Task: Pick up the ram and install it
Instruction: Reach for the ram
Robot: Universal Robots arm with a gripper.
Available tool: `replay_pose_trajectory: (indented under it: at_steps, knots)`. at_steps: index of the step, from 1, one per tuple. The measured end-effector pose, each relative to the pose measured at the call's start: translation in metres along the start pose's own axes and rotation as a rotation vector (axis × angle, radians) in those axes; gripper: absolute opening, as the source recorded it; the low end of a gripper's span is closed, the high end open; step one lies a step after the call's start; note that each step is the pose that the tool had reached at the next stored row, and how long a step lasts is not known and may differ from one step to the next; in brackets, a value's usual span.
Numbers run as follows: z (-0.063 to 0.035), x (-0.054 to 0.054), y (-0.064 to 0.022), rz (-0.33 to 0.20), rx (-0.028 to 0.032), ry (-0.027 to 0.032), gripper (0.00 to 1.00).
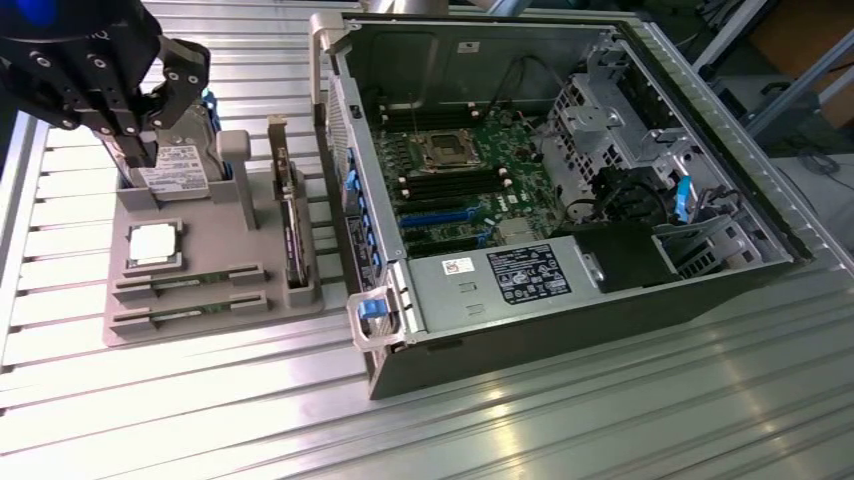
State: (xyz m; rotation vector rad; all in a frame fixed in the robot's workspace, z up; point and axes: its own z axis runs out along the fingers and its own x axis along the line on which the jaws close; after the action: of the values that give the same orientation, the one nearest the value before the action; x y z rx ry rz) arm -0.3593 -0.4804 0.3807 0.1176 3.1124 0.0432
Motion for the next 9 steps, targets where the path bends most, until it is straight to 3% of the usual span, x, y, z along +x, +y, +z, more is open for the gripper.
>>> replay_pose_trajectory:
  at_steps: [4, 9]
  knots:
    - [0.0004, -0.0007, -0.0091, 0.000, 0.0015, -0.0001, 0.11]
    - [0.0004, -0.0008, -0.0104, 0.000, 0.0017, -0.0001, 0.11]
